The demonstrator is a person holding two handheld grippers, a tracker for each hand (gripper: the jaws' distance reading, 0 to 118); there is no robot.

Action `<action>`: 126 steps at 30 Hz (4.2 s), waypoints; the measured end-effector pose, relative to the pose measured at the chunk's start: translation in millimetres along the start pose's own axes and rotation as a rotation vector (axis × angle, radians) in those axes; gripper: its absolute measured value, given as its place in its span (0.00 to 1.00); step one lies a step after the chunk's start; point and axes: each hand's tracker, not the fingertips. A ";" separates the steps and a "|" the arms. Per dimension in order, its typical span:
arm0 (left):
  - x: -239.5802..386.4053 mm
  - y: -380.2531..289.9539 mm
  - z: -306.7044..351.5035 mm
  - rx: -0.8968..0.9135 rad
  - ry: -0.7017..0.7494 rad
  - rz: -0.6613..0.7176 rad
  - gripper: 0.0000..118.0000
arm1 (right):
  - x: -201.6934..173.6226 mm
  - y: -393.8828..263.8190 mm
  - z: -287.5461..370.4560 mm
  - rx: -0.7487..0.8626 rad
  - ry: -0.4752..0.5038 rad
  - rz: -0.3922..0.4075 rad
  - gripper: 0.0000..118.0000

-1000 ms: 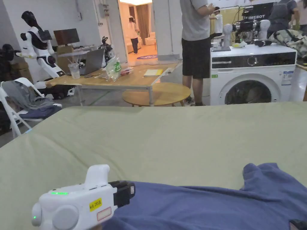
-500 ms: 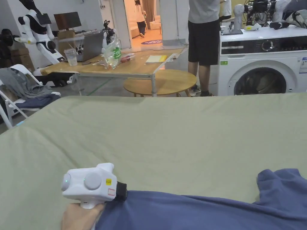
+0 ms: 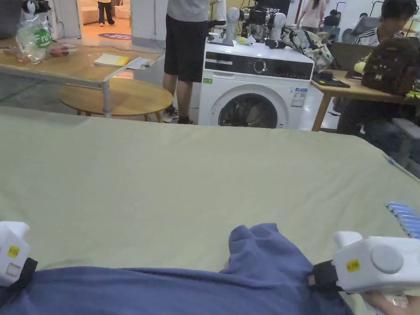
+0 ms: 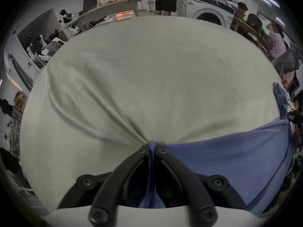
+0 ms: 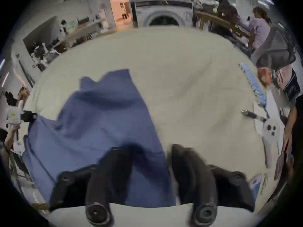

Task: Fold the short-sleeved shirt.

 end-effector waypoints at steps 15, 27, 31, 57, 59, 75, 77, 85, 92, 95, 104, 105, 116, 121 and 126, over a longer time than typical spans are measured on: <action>-28.1 -101.6 125.8 0.403 -0.139 -0.074 0.00 | -13.1 -82.2 123.3 0.296 0.043 0.077 0.00; -61.3 -259.1 155.0 0.317 -0.220 0.011 0.00 | 2.0 -277.3 170.9 0.245 0.094 -0.017 0.00; -61.1 -265.2 137.2 0.301 -0.216 -0.004 0.14 | -10.1 -285.6 159.0 0.244 0.057 0.046 0.20; 55.6 -234.8 228.5 0.695 -0.341 0.006 0.00 | -159.2 -212.1 179.3 0.615 0.181 0.054 0.00; 25.7 -231.9 231.9 0.657 -0.399 0.065 0.00 | -153.3 -215.2 181.7 0.608 0.182 0.070 0.00; -165.0 -274.4 66.3 0.371 -0.862 0.864 0.72 | -134.0 -255.2 174.3 0.505 0.352 -0.038 0.00; -149.4 -254.7 60.4 0.304 -0.820 0.823 0.42 | -133.4 -255.6 176.8 0.510 0.345 -0.039 0.00; -142.3 -258.4 105.6 0.435 -0.859 0.899 0.04 | -120.4 -251.2 183.0 0.516 0.334 -0.060 0.00; -165.5 -249.9 227.6 0.624 -0.493 0.578 0.04 | -118.3 -247.8 183.9 0.528 0.408 -0.094 0.00; -125.9 -242.0 247.8 0.625 -0.480 0.458 0.04 | -125.3 -245.3 185.4 0.544 0.445 -0.106 0.00; 53.1 -211.7 146.2 0.346 -0.678 0.216 0.04 | -125.3 -250.4 202.0 0.589 0.447 0.021 0.00; 65.8 -211.8 139.7 0.358 -0.654 0.224 0.04 | -120.3 -250.7 203.8 0.585 0.394 0.025 0.00; 62.0 -206.6 146.4 0.402 -0.759 0.263 0.17 | -57.1 -259.5 205.3 0.583 0.397 -0.181 0.00; 109.8 -209.9 91.1 0.108 -0.761 0.208 0.01 | -67.9 -261.5 205.6 0.570 0.397 -0.158 0.00; 110.8 -207.5 91.7 0.101 -0.761 0.206 0.06 | -83.2 -261.5 206.0 0.552 0.403 -0.110 0.00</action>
